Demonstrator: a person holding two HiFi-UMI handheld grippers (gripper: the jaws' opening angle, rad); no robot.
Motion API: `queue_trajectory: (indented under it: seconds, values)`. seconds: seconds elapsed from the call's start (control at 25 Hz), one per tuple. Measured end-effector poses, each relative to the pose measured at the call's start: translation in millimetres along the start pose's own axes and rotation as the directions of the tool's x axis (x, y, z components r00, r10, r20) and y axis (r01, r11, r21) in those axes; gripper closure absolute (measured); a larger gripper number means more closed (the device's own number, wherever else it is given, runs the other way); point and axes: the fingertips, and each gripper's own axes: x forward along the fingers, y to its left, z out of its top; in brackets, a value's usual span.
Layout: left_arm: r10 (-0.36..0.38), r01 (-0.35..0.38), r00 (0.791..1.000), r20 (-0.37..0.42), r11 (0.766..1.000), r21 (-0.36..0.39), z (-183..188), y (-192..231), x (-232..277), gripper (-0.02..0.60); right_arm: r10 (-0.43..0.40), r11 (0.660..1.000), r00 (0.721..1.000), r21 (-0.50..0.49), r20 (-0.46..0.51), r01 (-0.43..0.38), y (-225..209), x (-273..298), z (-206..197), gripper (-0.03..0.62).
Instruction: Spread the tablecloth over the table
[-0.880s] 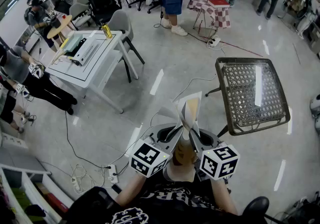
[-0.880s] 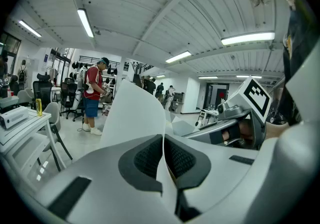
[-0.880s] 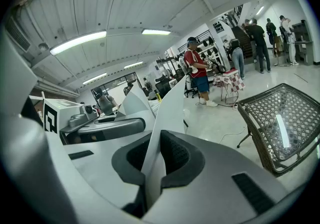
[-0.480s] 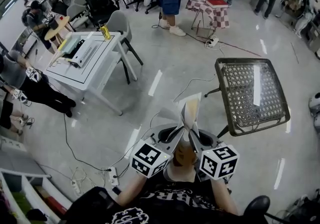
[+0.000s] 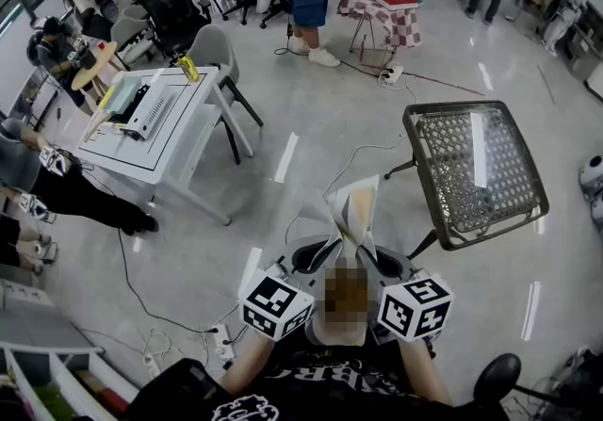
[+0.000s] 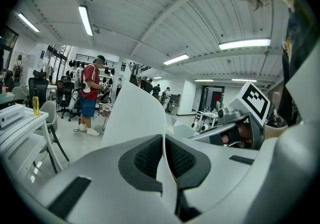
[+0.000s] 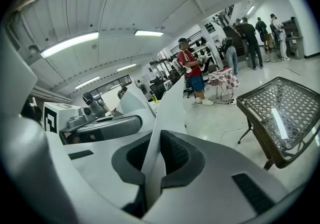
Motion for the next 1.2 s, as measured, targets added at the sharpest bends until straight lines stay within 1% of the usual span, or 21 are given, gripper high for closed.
queue_trajectory:
  seconds: [0.12,0.4,0.52,0.68,0.8,0.92,1.08,1.2]
  values:
    - [-0.003,0.004,1.0,0.005,1.0,-0.029,-3,10,-2,0.561,-0.005,1.0,1.0,0.013,-0.002,0.005,0,5,0,0.577]
    - [0.005,-0.005,1.0,-0.012,0.998,-0.055,-4,39,14,0.561,-0.005,0.999,1.0,0.045,-0.03,0.006,-13,29,10,0.577]
    - [0.018,-0.019,1.0,-0.014,0.998,-0.058,0,57,29,0.561,0.014,0.999,0.999,0.051,-0.044,-0.011,-24,50,19,0.577]
    - [0.051,-0.053,0.998,-0.04,0.998,-0.047,2,90,53,0.561,0.047,0.996,0.997,0.076,-0.059,-0.042,-45,90,38,0.578]
    - [0.089,-0.091,0.994,-0.064,0.995,-0.039,11,128,82,0.561,0.086,0.992,0.994,0.102,-0.061,-0.079,-70,127,66,0.578]
    - [0.116,-0.119,0.99,-0.076,0.992,-0.046,36,162,122,0.561,0.106,0.989,0.993,0.112,-0.06,-0.098,-102,153,108,0.579]
    - [0.122,-0.124,0.99,-0.067,0.992,-0.03,77,202,174,0.561,0.135,0.984,0.99,0.121,-0.033,-0.13,-137,182,163,0.579]
    - [0.128,-0.129,0.99,-0.055,0.992,-0.004,99,226,209,0.561,0.152,0.983,0.988,0.11,-0.022,-0.149,-159,206,195,0.579]
